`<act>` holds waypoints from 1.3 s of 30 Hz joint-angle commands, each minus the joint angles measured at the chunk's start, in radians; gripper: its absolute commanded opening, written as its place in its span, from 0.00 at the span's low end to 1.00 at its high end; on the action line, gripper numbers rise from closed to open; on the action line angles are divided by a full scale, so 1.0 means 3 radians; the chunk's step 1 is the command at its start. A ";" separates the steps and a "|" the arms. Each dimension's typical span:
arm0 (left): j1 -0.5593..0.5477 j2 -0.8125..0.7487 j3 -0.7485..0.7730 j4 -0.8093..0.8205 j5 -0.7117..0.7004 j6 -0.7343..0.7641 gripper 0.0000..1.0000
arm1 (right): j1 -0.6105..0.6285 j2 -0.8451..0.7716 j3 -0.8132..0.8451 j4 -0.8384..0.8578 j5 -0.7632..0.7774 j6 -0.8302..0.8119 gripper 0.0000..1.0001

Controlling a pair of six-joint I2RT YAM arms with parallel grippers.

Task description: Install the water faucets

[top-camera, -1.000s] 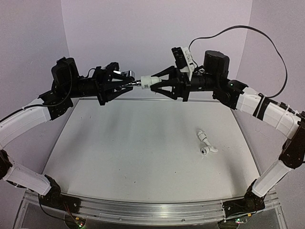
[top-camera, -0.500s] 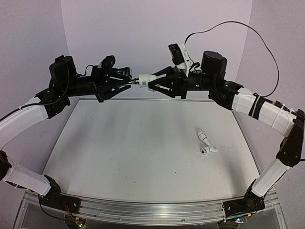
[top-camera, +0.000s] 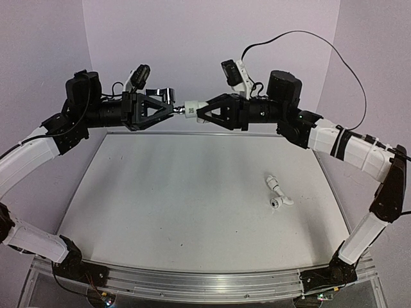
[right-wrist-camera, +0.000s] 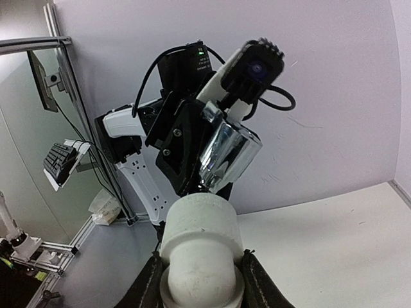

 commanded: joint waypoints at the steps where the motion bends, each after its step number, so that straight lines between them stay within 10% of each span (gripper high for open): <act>1: -0.0246 0.0180 0.0094 -0.0292 -0.0130 0.1138 0.00 | 0.0420 0.0120 0.0061 0.0496 -0.0071 0.0459 0.00; 18: -0.0379 -0.0013 -0.0298 -0.0612 -0.0615 0.5104 0.00 | 0.0437 0.0251 0.0080 0.0711 -0.0270 0.1247 0.00; 27: -0.0716 -0.0077 -0.0486 -0.0607 -0.1861 0.7082 0.00 | 0.0434 0.0397 0.0184 0.0758 -0.0451 0.1706 0.00; 39: -0.0787 -0.0166 -0.0668 -0.0286 -0.2099 0.6927 0.00 | 0.0423 0.0344 0.0163 0.0784 -0.0372 0.2179 0.03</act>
